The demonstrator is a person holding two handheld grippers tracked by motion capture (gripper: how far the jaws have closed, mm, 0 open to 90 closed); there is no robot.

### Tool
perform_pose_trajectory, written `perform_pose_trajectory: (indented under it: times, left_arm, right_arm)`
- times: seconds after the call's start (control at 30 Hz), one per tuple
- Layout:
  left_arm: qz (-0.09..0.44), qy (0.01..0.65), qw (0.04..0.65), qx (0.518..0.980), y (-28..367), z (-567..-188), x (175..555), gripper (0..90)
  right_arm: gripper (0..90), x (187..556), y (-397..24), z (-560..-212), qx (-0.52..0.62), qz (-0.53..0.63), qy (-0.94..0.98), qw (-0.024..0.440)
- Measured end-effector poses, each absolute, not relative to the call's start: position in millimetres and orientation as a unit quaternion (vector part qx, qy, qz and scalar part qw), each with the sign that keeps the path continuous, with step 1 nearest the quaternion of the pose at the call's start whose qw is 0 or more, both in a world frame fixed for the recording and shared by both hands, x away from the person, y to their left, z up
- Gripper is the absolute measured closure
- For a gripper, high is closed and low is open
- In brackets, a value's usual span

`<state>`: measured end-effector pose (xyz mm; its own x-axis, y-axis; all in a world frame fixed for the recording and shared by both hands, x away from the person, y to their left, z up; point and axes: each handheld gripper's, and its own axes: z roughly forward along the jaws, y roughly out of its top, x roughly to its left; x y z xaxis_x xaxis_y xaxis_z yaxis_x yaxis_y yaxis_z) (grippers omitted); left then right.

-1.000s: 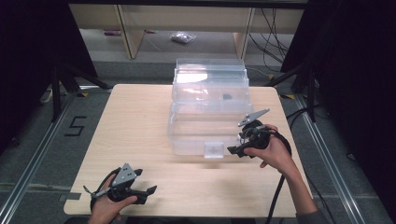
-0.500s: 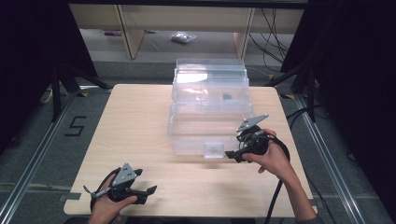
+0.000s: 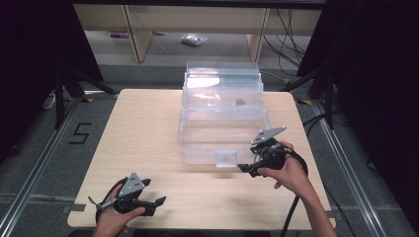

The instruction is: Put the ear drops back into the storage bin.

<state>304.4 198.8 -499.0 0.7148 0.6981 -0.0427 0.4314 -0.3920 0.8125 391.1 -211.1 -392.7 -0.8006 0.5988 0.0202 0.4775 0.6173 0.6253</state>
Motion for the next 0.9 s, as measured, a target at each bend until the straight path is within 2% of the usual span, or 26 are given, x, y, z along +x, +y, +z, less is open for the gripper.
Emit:
perform_pose_trajectory:
  times: [0.67,0.73,0.9]
  left_arm:
    - [0.156,0.343,0.43,0.82,199,-499,304,16.9]
    - [0.156,0.343,0.43,0.821,199,-499,304,16.9]
    - [0.156,0.343,0.43,0.82,199,-499,304,16.9]
  right_arm:
    - [23.8,377,-208,-403,0.296,0.33,0.891,0.096]
    - [23.6,377,-208,-405,0.291,0.329,0.892,0.108]
    - [23.6,374,-208,-407,0.299,0.33,0.89,0.096]
